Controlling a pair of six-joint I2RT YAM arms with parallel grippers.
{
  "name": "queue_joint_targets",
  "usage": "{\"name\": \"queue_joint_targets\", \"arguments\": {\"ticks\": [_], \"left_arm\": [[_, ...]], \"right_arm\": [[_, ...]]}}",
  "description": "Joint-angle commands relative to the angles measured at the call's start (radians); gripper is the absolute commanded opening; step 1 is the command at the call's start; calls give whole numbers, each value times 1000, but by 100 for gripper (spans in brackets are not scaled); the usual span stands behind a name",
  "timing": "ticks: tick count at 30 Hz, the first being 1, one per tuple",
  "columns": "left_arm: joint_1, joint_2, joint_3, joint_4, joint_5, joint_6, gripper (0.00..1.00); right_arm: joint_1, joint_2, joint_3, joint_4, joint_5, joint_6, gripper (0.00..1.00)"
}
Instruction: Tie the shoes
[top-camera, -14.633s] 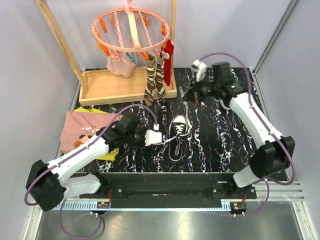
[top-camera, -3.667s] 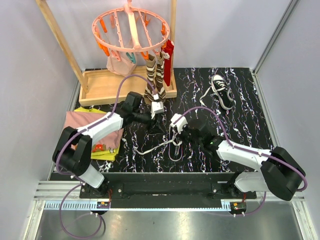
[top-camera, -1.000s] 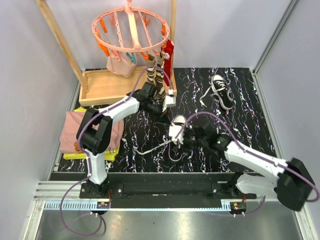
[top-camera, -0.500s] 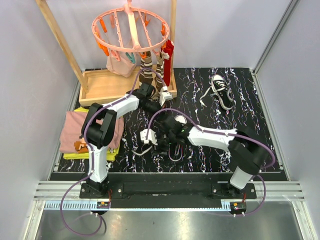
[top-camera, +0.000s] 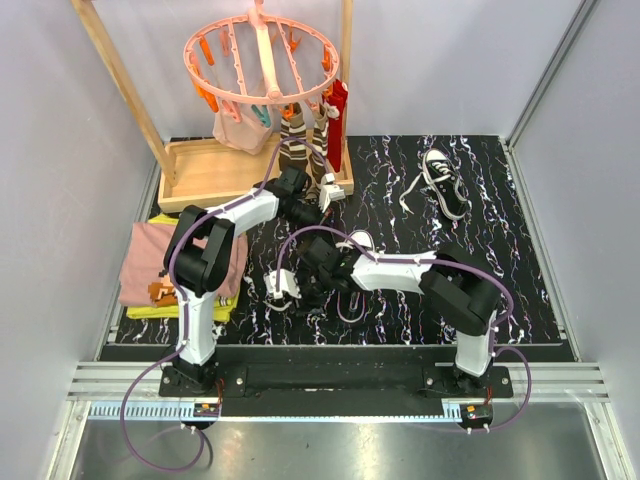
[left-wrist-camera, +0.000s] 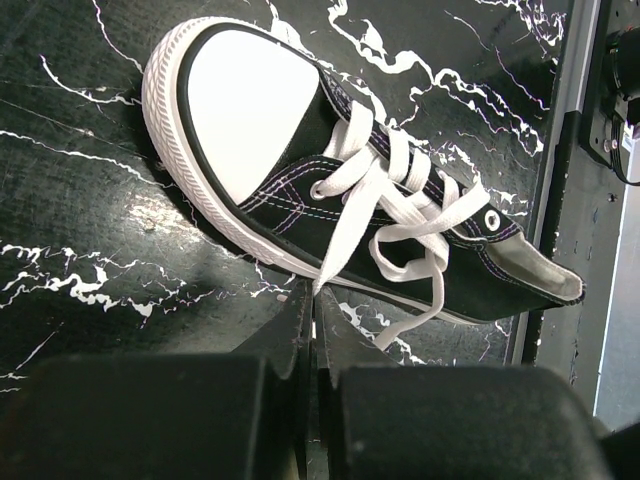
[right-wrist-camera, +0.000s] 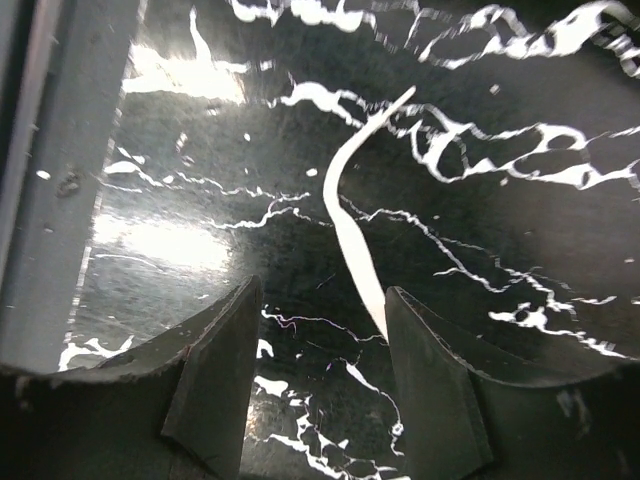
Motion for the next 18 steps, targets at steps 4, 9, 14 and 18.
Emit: {"name": "queue_joint_targets", "arguments": {"ticks": [4,9,14,18], "left_arm": [[0,-8,-26,14,12,26,0],[-3,-20,-52,22,19,32,0],[-19,-35,-72,31,19,50,0],[-27,-35,-76,38,19,52,0]], "right_arm": [[9,58,36,-5,82,-45,61],[9,69,57,-51,49,0,61],[6,37,70,-80,1,27,66],[8,14,102,-98,-11,28,73]]}}
